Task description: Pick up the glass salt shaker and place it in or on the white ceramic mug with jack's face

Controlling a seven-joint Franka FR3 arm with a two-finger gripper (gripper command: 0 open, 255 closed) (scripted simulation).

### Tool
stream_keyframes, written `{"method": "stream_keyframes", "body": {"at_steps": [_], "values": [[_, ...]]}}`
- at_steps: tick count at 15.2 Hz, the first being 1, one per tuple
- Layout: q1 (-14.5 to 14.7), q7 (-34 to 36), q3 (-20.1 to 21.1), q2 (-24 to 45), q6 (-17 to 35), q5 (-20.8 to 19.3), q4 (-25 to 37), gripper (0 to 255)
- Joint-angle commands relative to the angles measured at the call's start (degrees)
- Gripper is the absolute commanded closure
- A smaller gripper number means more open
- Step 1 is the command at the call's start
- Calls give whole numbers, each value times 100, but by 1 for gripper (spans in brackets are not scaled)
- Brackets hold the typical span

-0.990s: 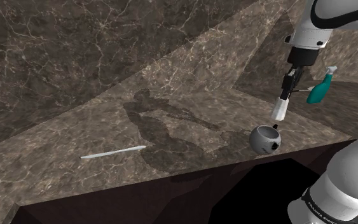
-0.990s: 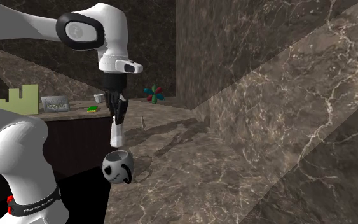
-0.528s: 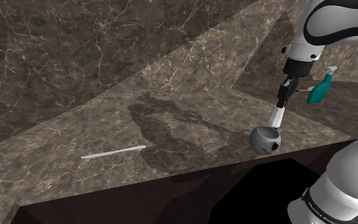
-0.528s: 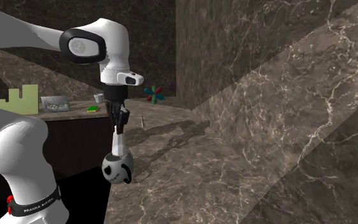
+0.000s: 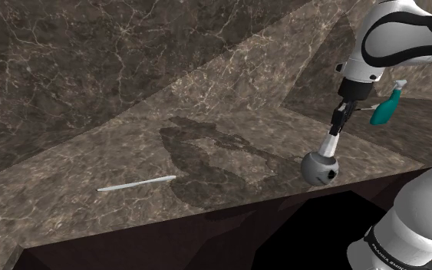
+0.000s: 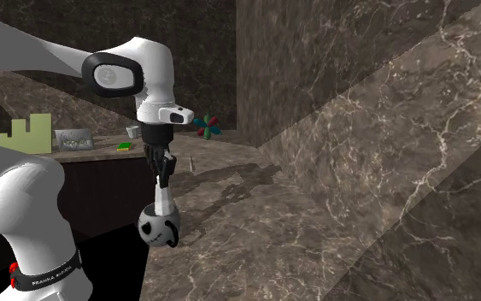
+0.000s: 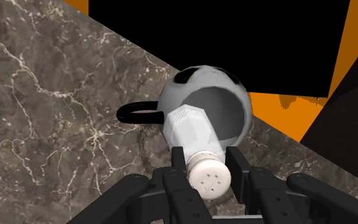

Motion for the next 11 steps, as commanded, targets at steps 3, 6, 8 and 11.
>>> {"method": "stream_keyframes", "body": {"at_steps": [3,6,8,11], "values": [[-9,-12,-12,31,-16,-12,-73,255],[-7,-13,-11,48,-12,-10,-59,0],[-12,-24,-23,59,18,-19,-79,0],[-10,-13,-11,31,-16,-12,-73,0]]}}
